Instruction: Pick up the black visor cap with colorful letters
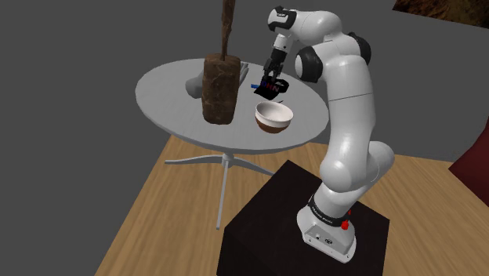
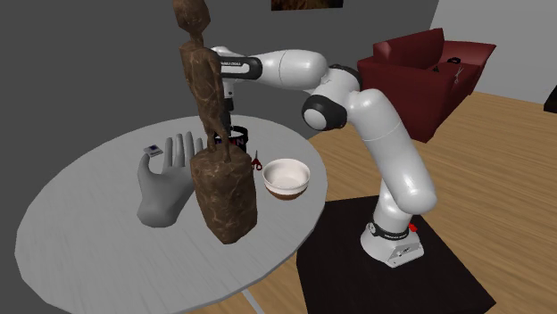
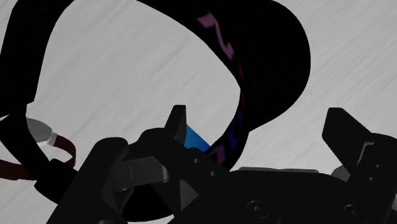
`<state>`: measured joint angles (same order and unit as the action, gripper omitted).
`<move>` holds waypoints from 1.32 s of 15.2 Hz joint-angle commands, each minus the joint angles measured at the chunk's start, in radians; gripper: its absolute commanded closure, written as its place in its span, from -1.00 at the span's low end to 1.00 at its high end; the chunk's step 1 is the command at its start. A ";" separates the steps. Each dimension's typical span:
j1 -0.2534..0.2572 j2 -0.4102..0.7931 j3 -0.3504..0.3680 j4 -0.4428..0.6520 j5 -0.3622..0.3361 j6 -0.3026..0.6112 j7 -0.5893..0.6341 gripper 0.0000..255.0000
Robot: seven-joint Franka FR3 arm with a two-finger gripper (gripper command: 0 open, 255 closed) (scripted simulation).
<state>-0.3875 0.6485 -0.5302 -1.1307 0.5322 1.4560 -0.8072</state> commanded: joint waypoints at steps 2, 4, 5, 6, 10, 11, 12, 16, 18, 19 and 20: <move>0.007 0.004 0.001 -0.032 0.002 0.033 -0.009 -1.00; 0.007 0.004 0.001 -0.032 0.002 0.033 -0.010 1.00; 0.007 0.004 0.001 -0.030 0.002 0.032 -0.009 1.00; 0.007 0.004 0.001 -0.030 0.002 0.032 -0.009 1.00; 0.007 0.004 0.001 -0.030 0.002 0.032 -0.009 1.00; 0.007 0.004 0.001 -0.030 0.002 0.032 -0.009 1.00; 0.007 0.004 0.001 -0.030 0.002 0.032 -0.009 1.00; -0.003 0.004 0.001 0.012 0.002 -0.006 0.003 1.00; -0.011 0.007 0.002 0.044 0.003 -0.033 0.011 1.00; -0.015 0.008 0.003 0.061 0.003 -0.046 0.016 1.00; -0.020 0.011 0.003 0.078 0.004 -0.061 0.020 1.00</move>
<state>-0.4038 0.6587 -0.5271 -1.0675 0.5362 1.4088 -0.7912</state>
